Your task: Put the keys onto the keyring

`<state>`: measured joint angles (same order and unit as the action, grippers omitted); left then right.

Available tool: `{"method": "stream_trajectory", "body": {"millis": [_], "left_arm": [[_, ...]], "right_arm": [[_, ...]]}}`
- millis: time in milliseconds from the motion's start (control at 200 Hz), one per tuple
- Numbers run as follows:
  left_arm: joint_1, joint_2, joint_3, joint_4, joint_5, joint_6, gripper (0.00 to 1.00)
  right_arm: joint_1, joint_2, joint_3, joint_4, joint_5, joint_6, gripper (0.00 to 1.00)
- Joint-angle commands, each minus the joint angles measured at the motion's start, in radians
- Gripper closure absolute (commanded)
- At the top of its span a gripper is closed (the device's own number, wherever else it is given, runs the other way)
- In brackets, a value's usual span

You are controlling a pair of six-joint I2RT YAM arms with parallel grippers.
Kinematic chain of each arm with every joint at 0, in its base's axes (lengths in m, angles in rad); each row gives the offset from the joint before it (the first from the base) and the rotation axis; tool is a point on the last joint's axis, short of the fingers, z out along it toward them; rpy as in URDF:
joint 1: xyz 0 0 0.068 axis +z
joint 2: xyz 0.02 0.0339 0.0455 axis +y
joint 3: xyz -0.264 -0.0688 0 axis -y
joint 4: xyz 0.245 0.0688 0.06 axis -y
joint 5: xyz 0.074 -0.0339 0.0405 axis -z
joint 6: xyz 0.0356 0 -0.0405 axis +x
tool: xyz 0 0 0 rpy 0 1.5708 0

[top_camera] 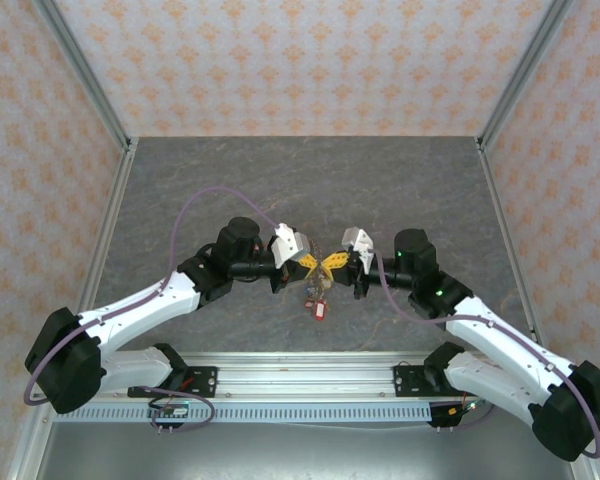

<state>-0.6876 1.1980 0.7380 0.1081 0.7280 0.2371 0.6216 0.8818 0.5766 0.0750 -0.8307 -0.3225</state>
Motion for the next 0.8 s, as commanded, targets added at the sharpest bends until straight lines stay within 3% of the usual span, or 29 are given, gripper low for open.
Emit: {"method": "stream_trajectory", "body": {"millis": [0,285,555,796], "left_arm": [[-0.006,-0.023,0.028,0.027,0.007,0.013,1.0],[-0.006,-0.023,0.032,0.022,0.007,0.017,1.0],[-0.006,-0.032,0.032,0.014,0.01,0.023,1.0],[-0.006,-0.031,0.032,0.025,0.005,0.016,1.0]], "right_arm": [[0.01,0.009,0.048,0.053,-0.025,0.002,1.0],[0.024,0.028,0.055,0.065,0.035,-0.017,1.0],[0.042,0.035,0.08,-0.028,0.138,-0.089,1.0],[0.047,0.049,0.086,-0.037,0.096,-0.098,1.0]]}}
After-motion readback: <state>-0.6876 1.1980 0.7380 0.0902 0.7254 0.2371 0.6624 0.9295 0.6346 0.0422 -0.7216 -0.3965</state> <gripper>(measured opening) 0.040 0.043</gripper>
